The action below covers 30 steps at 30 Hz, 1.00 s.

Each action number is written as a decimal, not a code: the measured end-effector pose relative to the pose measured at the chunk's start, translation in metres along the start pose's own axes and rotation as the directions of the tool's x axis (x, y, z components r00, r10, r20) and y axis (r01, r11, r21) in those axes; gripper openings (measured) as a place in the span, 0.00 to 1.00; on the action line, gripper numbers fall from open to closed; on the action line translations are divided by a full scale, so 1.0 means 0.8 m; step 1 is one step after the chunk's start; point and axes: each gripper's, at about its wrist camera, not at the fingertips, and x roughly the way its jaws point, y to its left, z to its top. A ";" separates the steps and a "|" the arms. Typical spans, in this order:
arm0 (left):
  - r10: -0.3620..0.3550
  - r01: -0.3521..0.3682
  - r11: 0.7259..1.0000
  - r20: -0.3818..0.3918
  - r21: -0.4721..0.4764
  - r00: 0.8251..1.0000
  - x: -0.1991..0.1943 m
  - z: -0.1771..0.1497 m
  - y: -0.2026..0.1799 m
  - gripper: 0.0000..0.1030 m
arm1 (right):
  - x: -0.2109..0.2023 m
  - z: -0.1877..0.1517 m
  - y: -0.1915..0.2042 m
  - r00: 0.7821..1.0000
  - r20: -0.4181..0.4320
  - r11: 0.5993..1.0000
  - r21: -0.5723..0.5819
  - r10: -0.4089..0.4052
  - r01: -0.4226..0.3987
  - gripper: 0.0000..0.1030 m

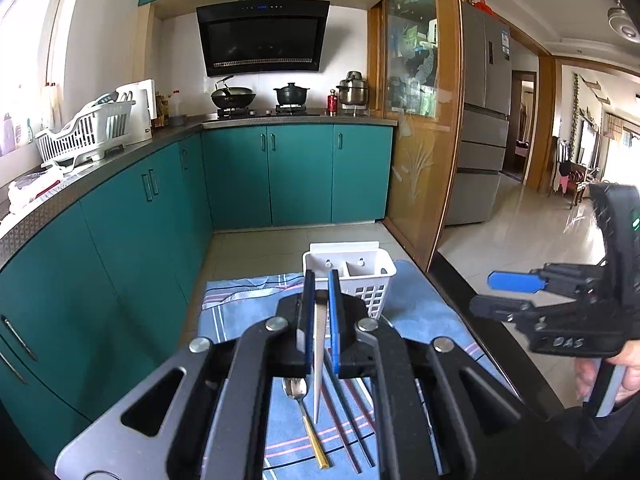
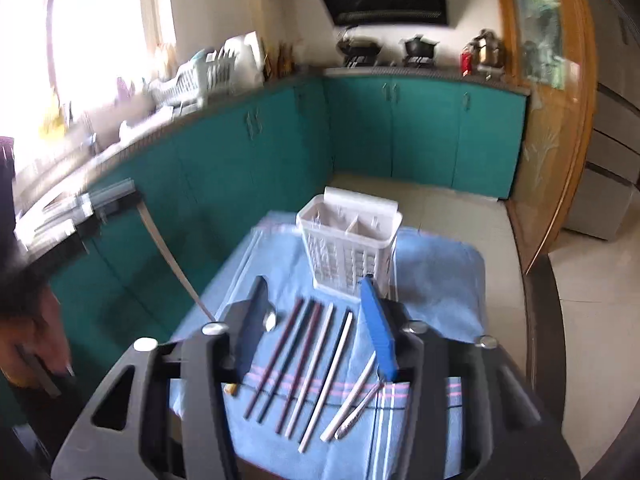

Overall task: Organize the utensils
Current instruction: 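Lift the white chopsticks with both tools and carry them toward the white caddy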

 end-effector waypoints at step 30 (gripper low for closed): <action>-0.022 0.022 0.999 0.016 -0.027 1.000 -0.010 0.007 0.018 0.06 | 0.141 -0.273 0.040 0.951 -0.123 0.959 -0.027 -0.284 0.283 0.14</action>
